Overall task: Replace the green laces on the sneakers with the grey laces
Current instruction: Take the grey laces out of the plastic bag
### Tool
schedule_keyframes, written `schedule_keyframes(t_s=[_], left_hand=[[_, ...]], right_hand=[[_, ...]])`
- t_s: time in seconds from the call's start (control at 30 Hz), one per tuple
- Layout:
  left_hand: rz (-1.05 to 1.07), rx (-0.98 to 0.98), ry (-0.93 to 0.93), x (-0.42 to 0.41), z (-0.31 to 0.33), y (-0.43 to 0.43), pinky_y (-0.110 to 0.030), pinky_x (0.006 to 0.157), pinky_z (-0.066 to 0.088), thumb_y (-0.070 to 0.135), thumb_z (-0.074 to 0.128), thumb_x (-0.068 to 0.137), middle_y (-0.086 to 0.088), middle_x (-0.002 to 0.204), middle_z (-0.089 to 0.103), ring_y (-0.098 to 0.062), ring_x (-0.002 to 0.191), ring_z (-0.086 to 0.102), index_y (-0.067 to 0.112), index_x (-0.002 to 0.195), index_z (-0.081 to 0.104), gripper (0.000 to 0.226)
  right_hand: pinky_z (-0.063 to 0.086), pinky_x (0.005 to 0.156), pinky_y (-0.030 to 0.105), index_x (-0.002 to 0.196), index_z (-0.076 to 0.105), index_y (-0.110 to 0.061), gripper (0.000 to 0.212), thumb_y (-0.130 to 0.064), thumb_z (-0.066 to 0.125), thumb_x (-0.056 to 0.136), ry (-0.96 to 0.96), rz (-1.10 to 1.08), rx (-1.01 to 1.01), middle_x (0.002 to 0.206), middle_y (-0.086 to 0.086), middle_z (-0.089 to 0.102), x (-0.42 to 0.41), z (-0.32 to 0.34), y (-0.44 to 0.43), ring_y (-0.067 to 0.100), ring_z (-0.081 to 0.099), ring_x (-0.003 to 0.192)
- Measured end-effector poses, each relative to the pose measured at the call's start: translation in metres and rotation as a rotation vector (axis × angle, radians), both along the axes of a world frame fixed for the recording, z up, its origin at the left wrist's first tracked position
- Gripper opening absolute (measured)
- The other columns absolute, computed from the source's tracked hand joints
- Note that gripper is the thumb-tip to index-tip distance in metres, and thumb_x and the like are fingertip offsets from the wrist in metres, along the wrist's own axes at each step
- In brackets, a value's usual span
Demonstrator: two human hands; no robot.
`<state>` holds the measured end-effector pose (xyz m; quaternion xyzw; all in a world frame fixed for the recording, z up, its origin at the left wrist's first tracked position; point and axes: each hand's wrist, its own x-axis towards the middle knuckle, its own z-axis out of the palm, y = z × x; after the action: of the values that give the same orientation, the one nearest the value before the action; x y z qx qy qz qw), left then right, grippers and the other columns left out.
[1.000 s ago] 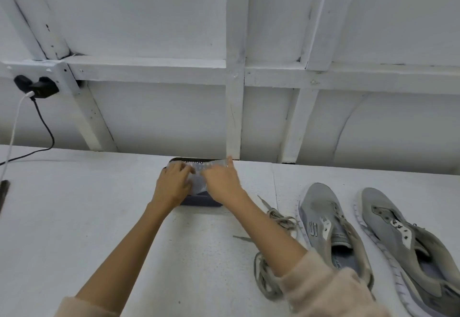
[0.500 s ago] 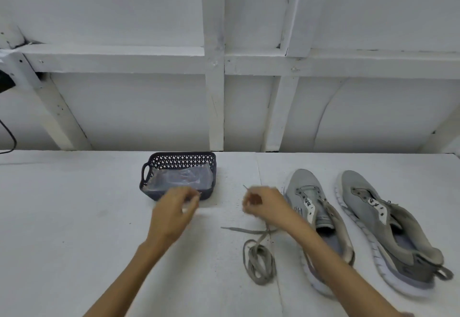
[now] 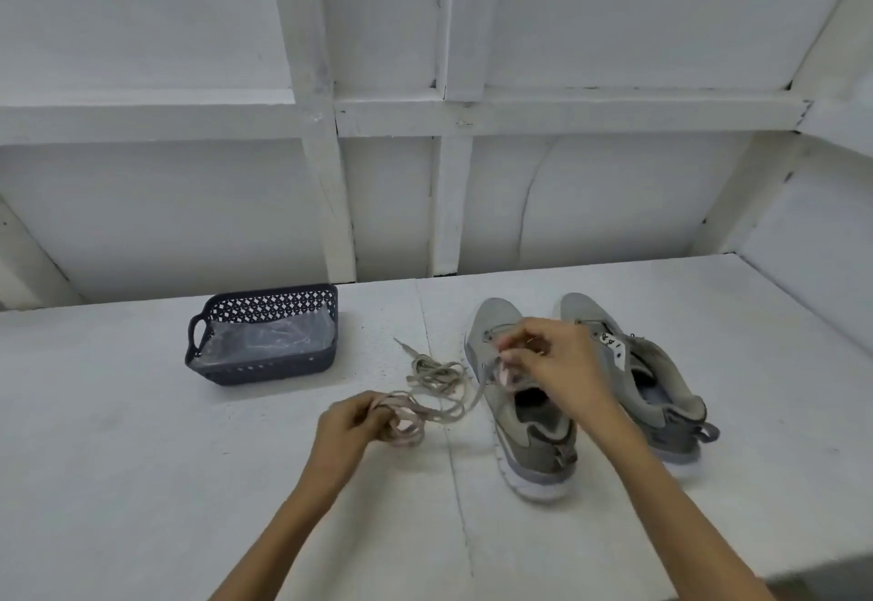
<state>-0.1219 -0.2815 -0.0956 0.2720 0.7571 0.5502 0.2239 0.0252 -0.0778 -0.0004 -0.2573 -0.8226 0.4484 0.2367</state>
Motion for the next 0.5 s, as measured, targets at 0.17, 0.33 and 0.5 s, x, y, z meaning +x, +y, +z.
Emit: schedule_keyframes(t_s=[0.17,0.33,0.5], left_hand=[[0.11,0.157,-0.108,-0.014,0.036,-0.001,-0.022,0.06,0.057,-0.001,0.053,0.094,-0.006,0.068,0.07,-0.015,0.057,0.064,0.003,0.092,0.069,0.017],[0.037,0.155,-0.05,-0.03,0.053,0.002,-0.018,0.052,0.051,-0.001,0.049,0.096,0.0,0.054,0.061,-0.009,0.044,0.05,0.002,0.091,0.068,0.02],[-0.078,0.025,-0.091,-0.053,0.067,0.013,-0.012,0.056,0.048,0.003,0.054,0.092,0.004,0.061,0.063,-0.006,0.052,0.051,0.003,0.109,0.067,0.022]], right_hand=[[0.052,0.053,0.02,0.083,0.071,-0.01,0.013,0.003,0.069,0.082,0.368,-0.341,-0.05,0.066,0.002,0.07,0.072,0.037,0.082,0.017,0.066,0.056],[0.047,0.047,0.014,0.082,0.067,-0.024,0.021,-0.003,0.065,0.085,0.498,-0.618,-0.054,0.065,-0.017,0.07,0.143,0.051,0.154,0.002,0.065,0.054],[0.042,0.04,0.014,0.081,0.064,-0.024,0.02,-0.007,0.061,0.089,0.596,-0.785,-0.097,0.065,-0.01,0.069,0.209,0.048,0.227,0.004,0.059,0.044]])
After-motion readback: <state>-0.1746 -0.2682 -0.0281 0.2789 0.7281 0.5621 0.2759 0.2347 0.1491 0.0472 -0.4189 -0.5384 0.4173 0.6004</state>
